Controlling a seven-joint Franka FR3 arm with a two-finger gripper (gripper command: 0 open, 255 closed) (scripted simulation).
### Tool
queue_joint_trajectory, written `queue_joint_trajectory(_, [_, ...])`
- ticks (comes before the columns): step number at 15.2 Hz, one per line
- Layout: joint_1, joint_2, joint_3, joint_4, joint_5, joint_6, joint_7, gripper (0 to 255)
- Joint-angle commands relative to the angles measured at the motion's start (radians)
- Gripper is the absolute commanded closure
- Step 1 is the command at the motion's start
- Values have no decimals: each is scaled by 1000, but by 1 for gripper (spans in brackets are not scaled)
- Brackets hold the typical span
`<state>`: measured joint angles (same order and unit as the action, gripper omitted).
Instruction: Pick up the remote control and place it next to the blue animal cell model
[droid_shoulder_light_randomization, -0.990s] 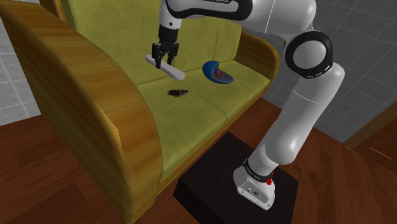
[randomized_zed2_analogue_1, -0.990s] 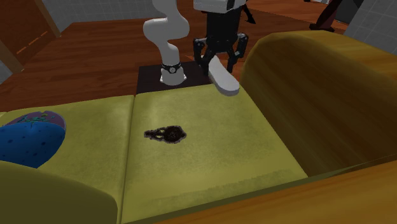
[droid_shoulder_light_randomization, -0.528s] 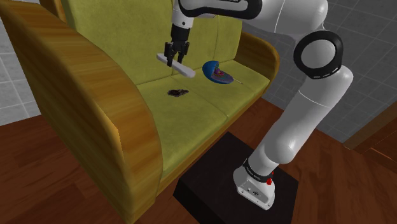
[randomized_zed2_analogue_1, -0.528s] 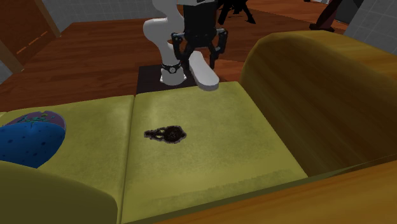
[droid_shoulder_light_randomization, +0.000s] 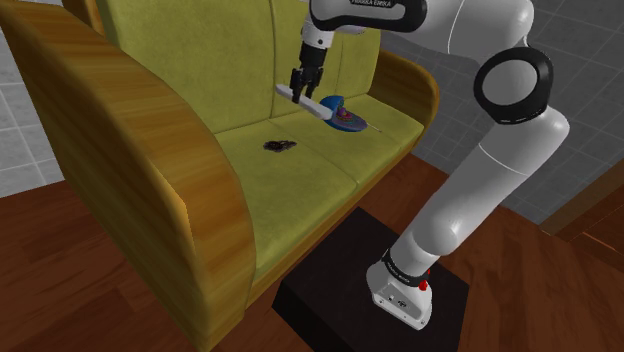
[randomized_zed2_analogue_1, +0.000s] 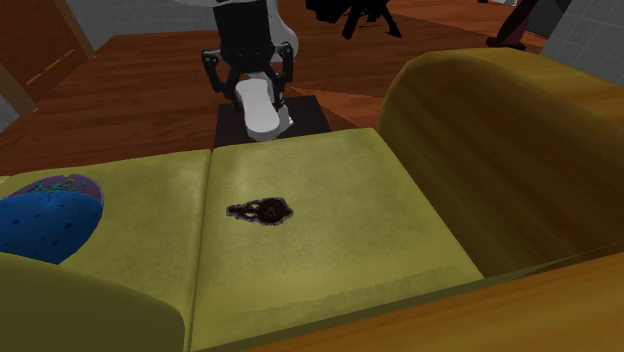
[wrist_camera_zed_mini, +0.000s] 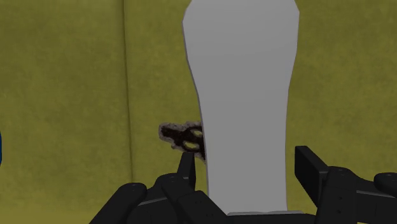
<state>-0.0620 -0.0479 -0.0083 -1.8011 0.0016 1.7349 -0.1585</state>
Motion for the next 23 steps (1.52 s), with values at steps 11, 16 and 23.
queue_joint_trajectory(11, [-133,-29,-153,-28,-17,1,-285,255])
queue_joint_trajectory(16, [-190,3,-218,9,-17,-4,-406,255])
queue_joint_trajectory(23, [-273,92,-305,114,4,-21,-581,255])
